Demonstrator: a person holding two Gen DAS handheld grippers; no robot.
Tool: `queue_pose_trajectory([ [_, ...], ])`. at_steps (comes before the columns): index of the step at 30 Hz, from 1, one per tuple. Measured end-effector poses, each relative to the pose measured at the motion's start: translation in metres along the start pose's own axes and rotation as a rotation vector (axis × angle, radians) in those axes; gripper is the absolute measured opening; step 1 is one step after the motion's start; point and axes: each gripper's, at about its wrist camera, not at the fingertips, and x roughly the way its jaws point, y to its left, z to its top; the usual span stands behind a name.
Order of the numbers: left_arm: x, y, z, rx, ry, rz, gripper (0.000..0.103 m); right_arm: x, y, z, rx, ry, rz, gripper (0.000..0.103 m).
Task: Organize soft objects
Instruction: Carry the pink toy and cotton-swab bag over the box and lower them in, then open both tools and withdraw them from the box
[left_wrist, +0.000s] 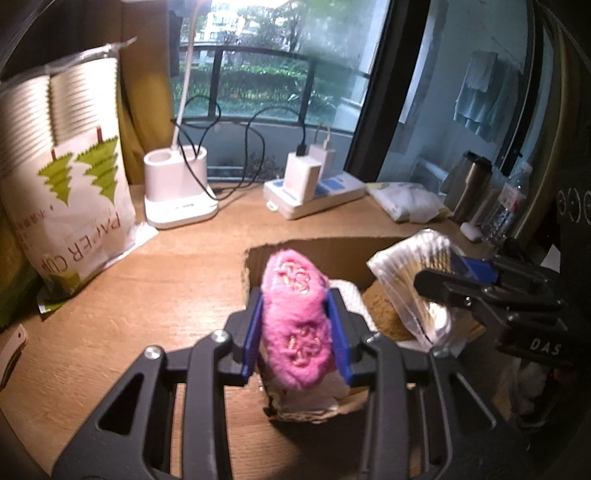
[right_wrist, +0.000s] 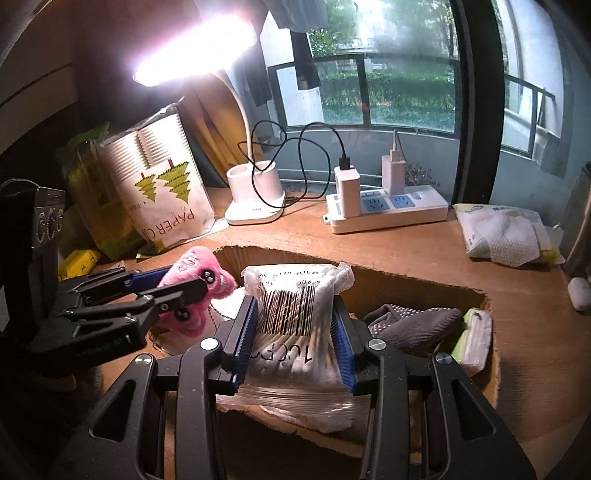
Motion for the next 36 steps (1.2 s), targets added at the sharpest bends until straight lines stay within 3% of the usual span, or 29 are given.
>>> queue_pose_trajectory([
  [10,0.002,0.000,0.001,-0.008,0.017,0.009,0.038,0.020,0.003,-0.003,0.013,0.036,0.015,0.041],
  [14,-0.003,0.001,0.003,-0.016,-0.001,0.007,0.049,0.025,0.003,-0.004,0.023,0.047,0.024,0.041],
  [19,-0.011,0.003,0.005,-0.025,-0.019,0.018,0.050,0.024,0.007,-0.004,0.018,0.040,0.046,0.041],
  [23,-0.018,0.006,0.006,-0.042,-0.039,0.030,0.050,0.021,0.011,-0.003,0.008,0.018,0.041,0.057],
  [36,-0.045,-0.006,0.004,-0.018,-0.082,0.027,0.050,-0.015,0.013,-0.002,0.004,-0.053,-0.007,0.060],
])
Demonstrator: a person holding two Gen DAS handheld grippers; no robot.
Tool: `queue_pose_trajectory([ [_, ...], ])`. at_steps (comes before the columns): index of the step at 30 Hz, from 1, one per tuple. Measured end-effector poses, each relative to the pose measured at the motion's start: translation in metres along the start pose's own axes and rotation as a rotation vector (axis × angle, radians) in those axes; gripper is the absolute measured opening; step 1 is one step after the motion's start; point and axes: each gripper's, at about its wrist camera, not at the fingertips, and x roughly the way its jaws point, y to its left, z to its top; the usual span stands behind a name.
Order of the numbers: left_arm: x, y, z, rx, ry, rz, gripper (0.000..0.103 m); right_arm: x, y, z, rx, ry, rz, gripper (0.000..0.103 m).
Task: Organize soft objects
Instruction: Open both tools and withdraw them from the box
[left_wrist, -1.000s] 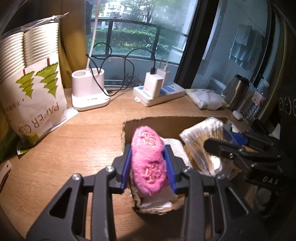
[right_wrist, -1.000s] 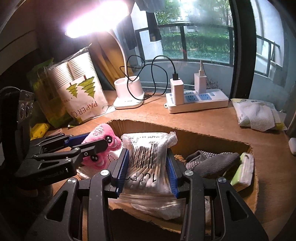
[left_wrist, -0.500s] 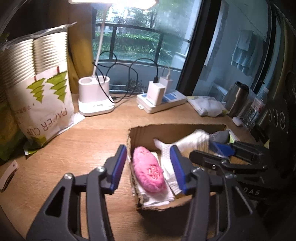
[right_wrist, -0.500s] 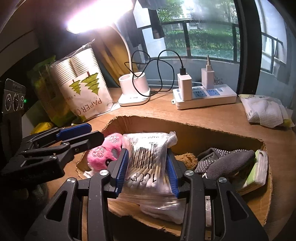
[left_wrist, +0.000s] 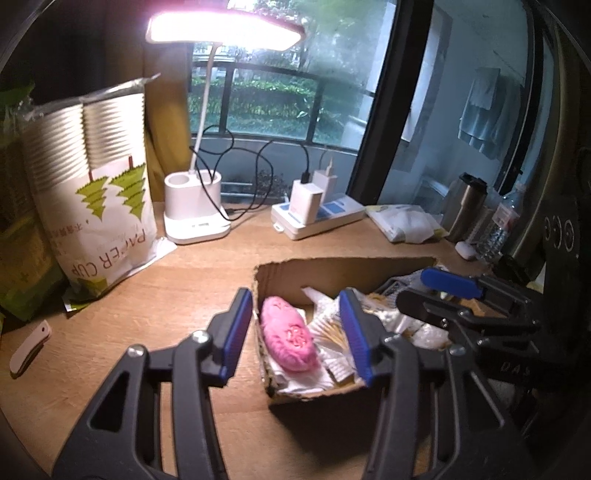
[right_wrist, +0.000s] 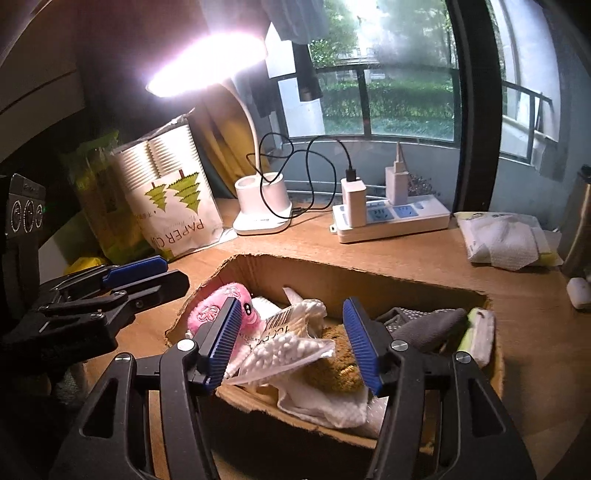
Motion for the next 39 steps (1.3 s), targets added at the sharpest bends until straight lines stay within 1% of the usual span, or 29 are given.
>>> queue_pose_trajectory([
  [10,-0.026,-0.019,-0.008,0.026,-0.027,-0.004,0.051,-0.033,0.002,-0.009,-0.001,-0.029,-0.029,0.060],
  [19,-0.042,-0.038,-0.021,0.050,-0.023,-0.027,0.053,-0.062,0.002,-0.026,0.009,-0.044,-0.063,0.060],
  [20,-0.044,-0.040,-0.022,0.052,-0.024,-0.031,0.058,-0.064,0.002,-0.028,0.010,-0.046,-0.066,0.060],
  [21,-0.046,-0.042,-0.023,0.052,-0.026,-0.036,0.069,-0.068,0.002,-0.030,0.011,-0.049,-0.069,0.060],
  [23,-0.051,-0.045,-0.026,0.045,-0.036,-0.049,0.075,-0.075,0.001,-0.034,0.013,-0.054,-0.079,0.060],
  [39,-0.075,-0.078,-0.051,0.089,-0.034,-0.076,0.076,-0.120,-0.005,-0.072,0.045,-0.073,-0.136,0.060],
])
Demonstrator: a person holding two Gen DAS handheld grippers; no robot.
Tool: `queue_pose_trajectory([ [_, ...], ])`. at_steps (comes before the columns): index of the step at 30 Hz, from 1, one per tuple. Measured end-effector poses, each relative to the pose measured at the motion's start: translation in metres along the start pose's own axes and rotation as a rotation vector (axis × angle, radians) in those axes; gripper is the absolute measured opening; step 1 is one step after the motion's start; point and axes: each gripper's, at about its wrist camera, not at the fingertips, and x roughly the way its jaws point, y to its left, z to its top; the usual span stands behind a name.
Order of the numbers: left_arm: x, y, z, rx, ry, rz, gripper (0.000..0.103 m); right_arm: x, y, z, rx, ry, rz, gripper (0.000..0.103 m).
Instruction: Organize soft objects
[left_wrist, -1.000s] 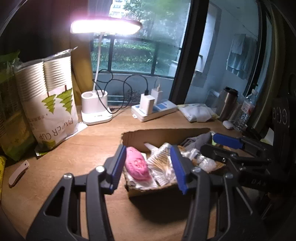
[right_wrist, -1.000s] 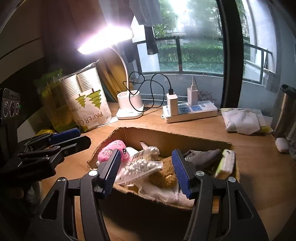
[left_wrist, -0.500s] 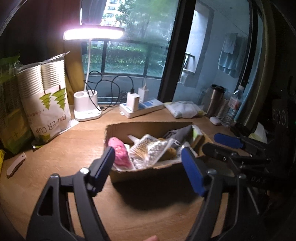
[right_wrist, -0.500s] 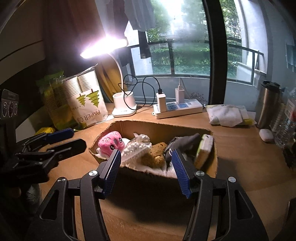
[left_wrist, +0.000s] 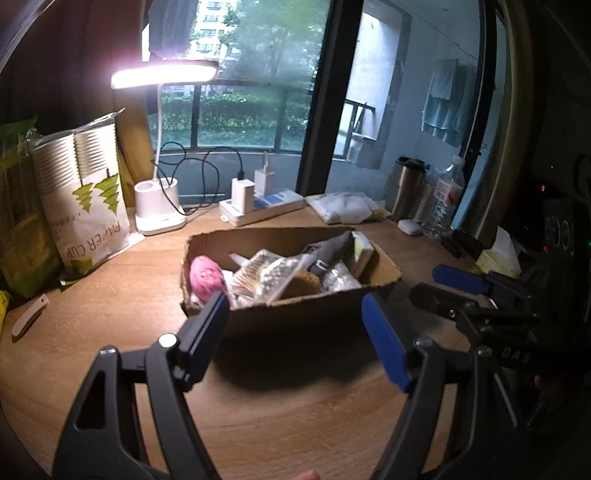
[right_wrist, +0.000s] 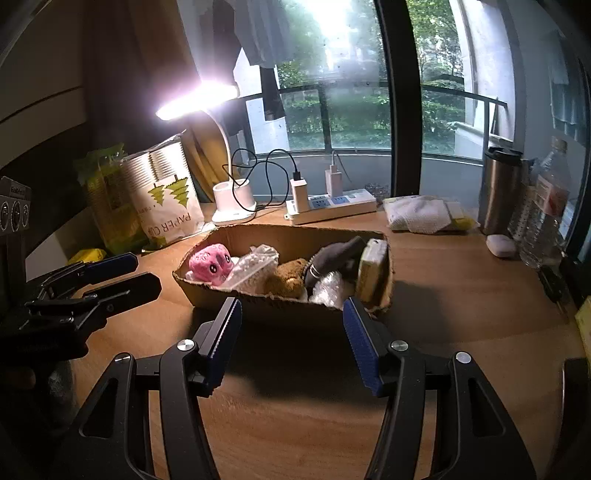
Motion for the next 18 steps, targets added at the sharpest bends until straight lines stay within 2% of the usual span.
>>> queue_pose_trajectory([
  [10,-0.021,-0.023,-0.004,0.039,-0.028,-0.033,0.076,-0.034,-0.005,-0.011,0.009,-0.037,-0.050,0.061],
  [13,-0.031,-0.028,-0.002,0.051,-0.048,-0.039,0.076,-0.048,-0.005,-0.012,0.006,-0.063,-0.076,0.068],
  [18,-0.048,-0.036,0.001,0.067,-0.078,-0.030,0.076,-0.069,-0.003,-0.010,0.002,-0.098,-0.098,0.069],
])
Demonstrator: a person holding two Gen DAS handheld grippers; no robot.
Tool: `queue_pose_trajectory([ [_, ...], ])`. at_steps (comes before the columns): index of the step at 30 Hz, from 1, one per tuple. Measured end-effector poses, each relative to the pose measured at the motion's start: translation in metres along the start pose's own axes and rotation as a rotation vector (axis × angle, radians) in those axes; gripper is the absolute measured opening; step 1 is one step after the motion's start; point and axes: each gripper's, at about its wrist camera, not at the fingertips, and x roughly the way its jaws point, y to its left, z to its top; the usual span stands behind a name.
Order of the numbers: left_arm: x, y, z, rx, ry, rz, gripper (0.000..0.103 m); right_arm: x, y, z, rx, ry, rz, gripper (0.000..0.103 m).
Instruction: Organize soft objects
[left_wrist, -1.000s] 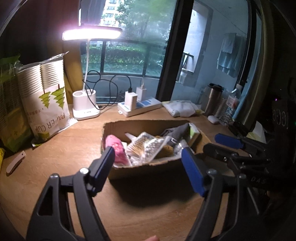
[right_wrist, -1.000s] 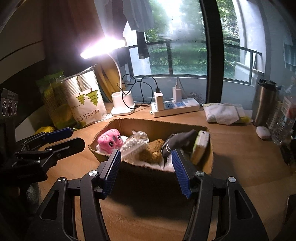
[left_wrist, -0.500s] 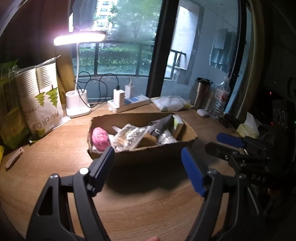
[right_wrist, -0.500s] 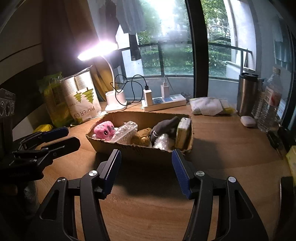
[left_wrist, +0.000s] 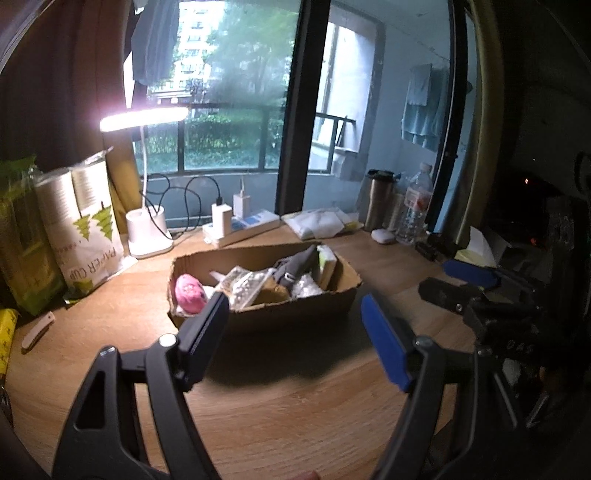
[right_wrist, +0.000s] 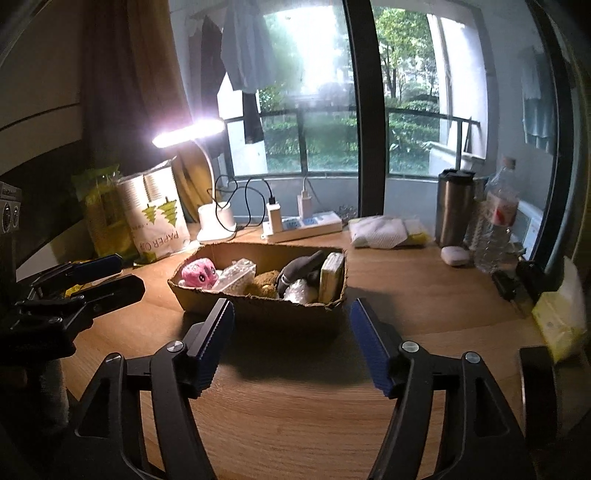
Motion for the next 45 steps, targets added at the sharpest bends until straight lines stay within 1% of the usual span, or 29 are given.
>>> queue_pose_trajectory([
  [14,-0.061,-0.013,0.018,0.042,-0.123,0.004,0.076,-0.066,0.016,0.016,-0.035,-0.136,-0.053,0.070],
  [17,-0.073,-0.014,0.024,0.055,-0.147,0.006,0.076,-0.078,0.018,0.021,-0.048,-0.157,-0.070,0.076],
  [19,-0.083,-0.015,0.029,0.057,-0.173,0.006,0.076,-0.085,0.021,0.024,-0.056,-0.172,-0.079,0.083],
  [22,-0.096,-0.014,0.034,0.052,-0.206,0.013,0.077,-0.095,0.024,0.028,-0.054,-0.198,-0.093,0.085],
  [23,-0.099,-0.014,0.036,0.049,-0.210,0.020,0.083,-0.099,0.024,0.030,-0.051,-0.207,-0.096,0.086],
  [24,-0.102,-0.014,0.038,0.048,-0.215,0.030,0.094,-0.102,0.025,0.032,-0.051,-0.216,-0.100,0.086],
  [25,-0.105,-0.014,0.039,0.049,-0.227,0.036,0.096,-0.106,0.026,0.034,-0.052,-0.225,-0.107,0.086],
  [29,-0.119,-0.016,0.043,0.061,-0.257,0.057,0.097,-0.117,0.029,0.039,-0.049,-0.247,-0.111,0.087],
  [32,-0.125,-0.018,0.047,0.075,-0.280,0.097,0.097,-0.124,0.029,0.041,-0.045,-0.260,-0.120,0.087],
  [34,-0.129,-0.018,0.049,0.072,-0.299,0.100,0.097,-0.127,0.029,0.043,-0.044,-0.269,-0.122,0.087],
  [37,-0.133,-0.013,0.050,0.038,-0.325,0.097,0.097,-0.126,0.028,0.043,-0.045,-0.273,-0.122,0.087],
  [41,-0.127,-0.008,0.048,0.015,-0.317,0.104,0.097,-0.122,0.029,0.044,-0.047,-0.265,-0.123,0.087],
  [45,-0.126,-0.007,0.046,0.011,-0.310,0.092,0.097,-0.120,0.028,0.044,-0.039,-0.263,-0.117,0.087],
])
